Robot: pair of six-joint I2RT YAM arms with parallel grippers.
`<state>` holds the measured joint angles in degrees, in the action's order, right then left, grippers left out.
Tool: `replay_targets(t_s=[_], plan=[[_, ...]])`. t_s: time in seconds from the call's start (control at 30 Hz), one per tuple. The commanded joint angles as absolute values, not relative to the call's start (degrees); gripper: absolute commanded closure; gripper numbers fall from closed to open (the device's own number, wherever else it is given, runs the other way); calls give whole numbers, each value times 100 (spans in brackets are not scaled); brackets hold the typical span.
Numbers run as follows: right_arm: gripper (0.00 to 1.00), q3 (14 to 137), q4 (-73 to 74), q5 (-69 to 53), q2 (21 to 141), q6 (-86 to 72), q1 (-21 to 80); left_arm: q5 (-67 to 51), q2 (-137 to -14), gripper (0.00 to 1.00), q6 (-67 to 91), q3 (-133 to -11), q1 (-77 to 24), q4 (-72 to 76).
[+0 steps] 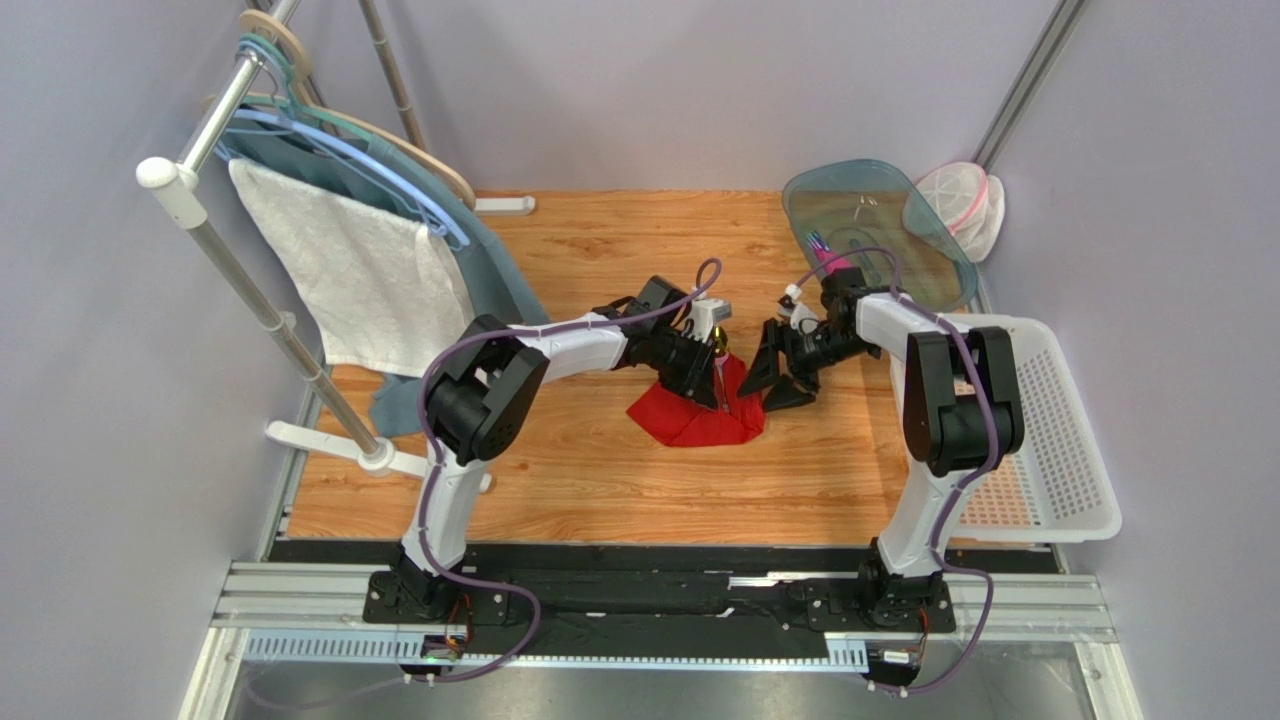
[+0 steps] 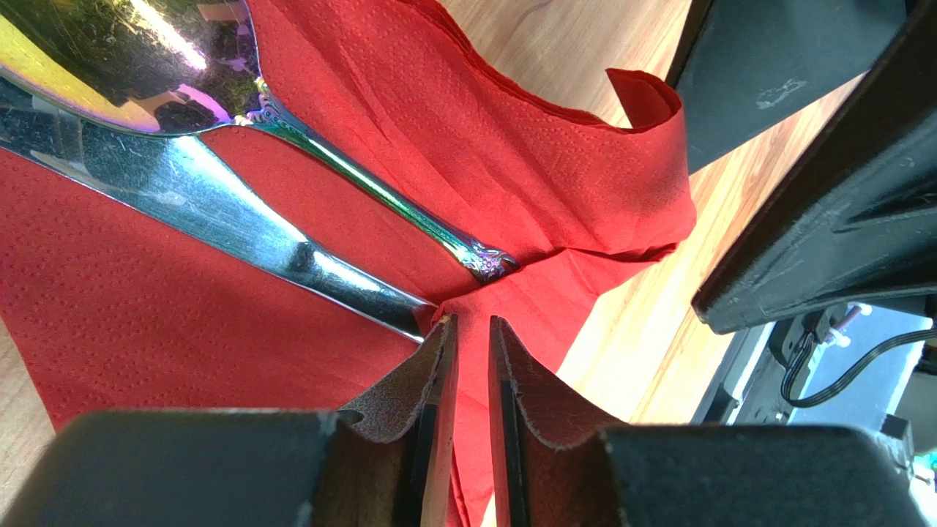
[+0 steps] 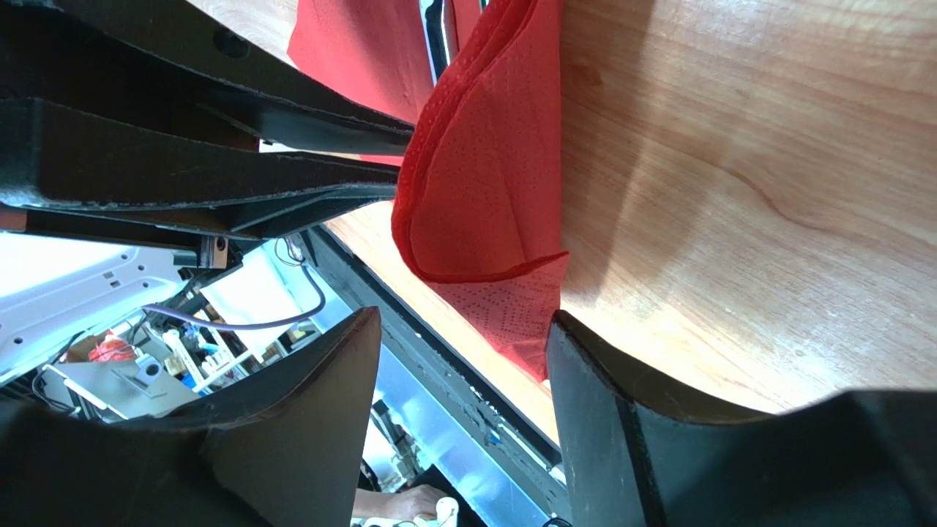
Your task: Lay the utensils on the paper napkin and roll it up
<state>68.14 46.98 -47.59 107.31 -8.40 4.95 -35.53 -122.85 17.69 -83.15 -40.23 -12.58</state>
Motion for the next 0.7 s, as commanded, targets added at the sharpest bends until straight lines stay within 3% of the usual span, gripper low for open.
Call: replay_targets(t_s=[0.0, 0.1, 0.2, 0.37, 0.5, 0.67], plan=[[39, 6908, 4579, -4685, 10757, -941, 536, -3595, -12261, 75, 1775, -8446, -3981, -1178], [40, 6900, 4597, -4658, 10810, -932, 545, -3586, -12252, 75, 1767, -8438, -3990, -1178], [50, 6864, 4500, -5193, 10854, -967, 545, -3586, -12243, 75, 1775, -8420, -3990, -1169], [48, 6908, 4588, -5546, 10995, -967, 571, -3586, -12243, 75, 1775, -8429, -3982, -1160], [48, 6856, 4667, -5362, 10987, -897, 571, -3595, -12243, 75, 1775, -8438, -3990, -1178], [55, 6873, 4851, -4878, 10960, -712, 571, -3586, -12243, 75, 1775, -8446, -3973, -1169]])
